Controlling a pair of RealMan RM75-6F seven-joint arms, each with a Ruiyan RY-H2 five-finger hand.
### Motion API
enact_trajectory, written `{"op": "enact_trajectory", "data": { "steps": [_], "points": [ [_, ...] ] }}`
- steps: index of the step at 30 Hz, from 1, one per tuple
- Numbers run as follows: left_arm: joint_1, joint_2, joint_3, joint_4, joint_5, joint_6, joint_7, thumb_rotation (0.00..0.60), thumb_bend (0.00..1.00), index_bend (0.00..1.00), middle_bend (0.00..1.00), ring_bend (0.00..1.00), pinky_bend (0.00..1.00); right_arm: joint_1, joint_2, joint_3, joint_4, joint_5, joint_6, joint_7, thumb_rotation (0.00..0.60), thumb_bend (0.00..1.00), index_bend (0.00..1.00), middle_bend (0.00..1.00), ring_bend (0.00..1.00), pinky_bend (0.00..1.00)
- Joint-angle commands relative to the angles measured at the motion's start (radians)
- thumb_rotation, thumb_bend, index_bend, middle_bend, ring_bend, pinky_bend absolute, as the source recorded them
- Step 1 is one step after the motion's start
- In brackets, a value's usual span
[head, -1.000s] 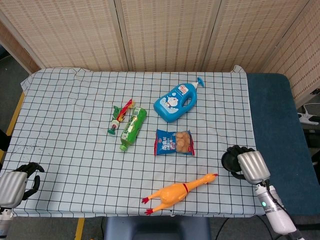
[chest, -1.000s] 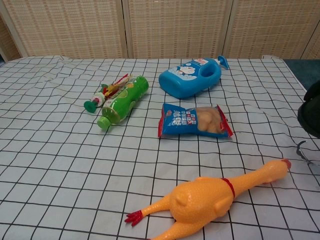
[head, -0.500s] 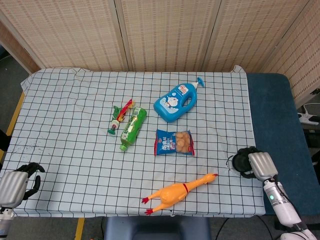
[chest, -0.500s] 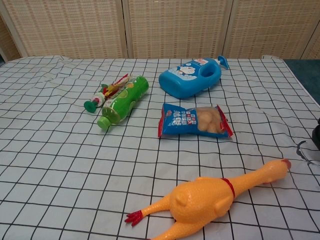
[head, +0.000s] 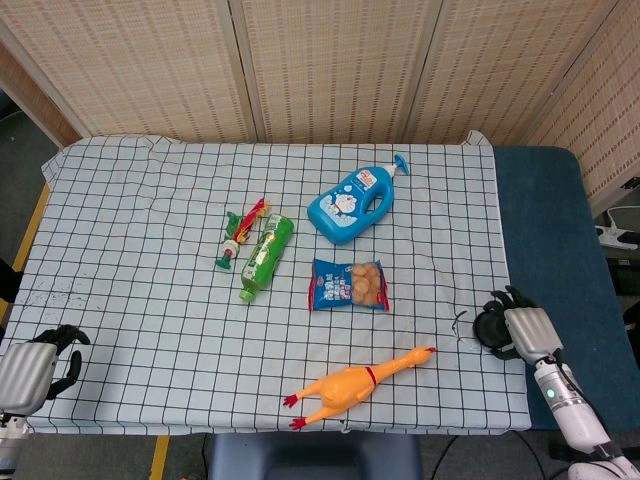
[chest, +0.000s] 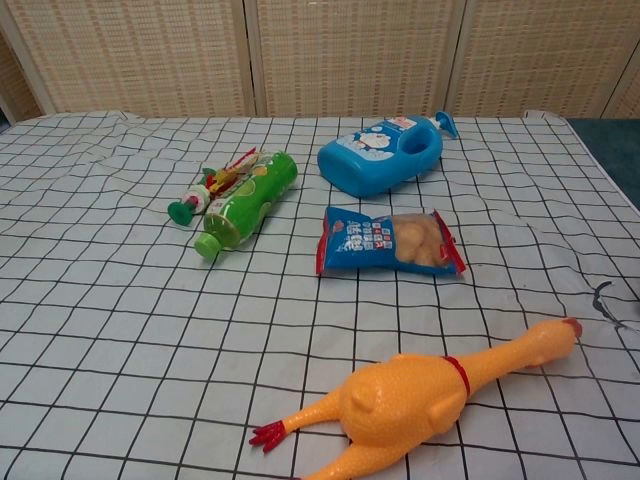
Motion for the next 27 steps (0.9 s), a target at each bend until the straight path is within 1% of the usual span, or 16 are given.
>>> {"op": "enact_trajectory", "data": {
  "steps": [1,7,14,18,19,21,23,24,25,27],
  "points": [
    [-0.001,0.0,0.0,0.0,-0.001,-0.002,0.001,0.6,0.6,0.43,0.38,0.41,0.66,-0.002,0.004,-0.001,0.001,0.0,-0.001,0.007,0.6,0.05,0.26,0.08,0.0,0.16],
    [-0.002,-0.001,0.0,0.001,-0.002,-0.005,0.004,0.6,0.6,0.43,0.38,0.41,0.66,-0.006,0.011,0.001,0.003,0.011,-0.007,0.014,0.6,0.05,0.2,0.07,0.0,0.14],
    [-0.004,-0.001,0.001,0.0,-0.004,-0.009,0.006,0.6,0.6,0.43,0.39,0.41,0.66,-0.008,0.022,0.004,-0.007,0.016,-0.008,0.014,0.6,0.05,0.08,0.03,0.0,0.09],
    [-0.004,-0.002,0.002,0.0,-0.004,-0.008,0.007,0.6,0.6,0.43,0.39,0.41,0.66,-0.012,0.025,0.005,-0.016,0.019,-0.005,0.02,0.6,0.05,0.08,0.03,0.0,0.09],
    [-0.004,-0.002,0.002,-0.001,-0.003,-0.008,0.008,0.6,0.6,0.43,0.39,0.41,0.66,-0.013,0.027,0.006,-0.02,0.022,-0.005,0.019,0.6,0.05,0.08,0.03,0.0,0.09],
    [-0.004,-0.002,0.002,-0.002,-0.003,-0.007,0.009,0.6,0.6,0.43,0.39,0.41,0.66,-0.017,0.023,0.01,-0.021,0.028,0.005,0.01,0.6,0.05,0.13,0.08,0.0,0.09],
    [-0.004,-0.002,0.002,-0.002,-0.002,-0.008,0.01,0.6,0.6,0.43,0.39,0.41,0.66,-0.02,0.017,0.012,-0.019,0.033,0.01,0.001,0.6,0.05,0.23,0.22,0.05,0.12],
    [-0.004,-0.002,0.002,-0.002,-0.002,-0.009,0.01,0.6,0.6,0.43,0.39,0.41,0.66,-0.021,0.016,0.013,-0.019,0.037,0.01,-0.001,0.6,0.06,0.26,0.25,0.07,0.15],
    [-0.004,-0.002,0.003,-0.002,-0.003,-0.009,0.011,0.6,0.6,0.43,0.39,0.41,0.66,-0.022,0.012,0.015,-0.016,0.041,0.012,-0.005,0.6,0.06,0.32,0.29,0.1,0.19],
    [-0.004,-0.002,0.003,-0.002,-0.003,-0.009,0.012,0.6,0.6,0.43,0.39,0.41,0.66,-0.023,0.007,0.017,-0.011,0.043,0.017,-0.009,0.6,0.05,0.42,0.32,0.13,0.23]
  ]
}}
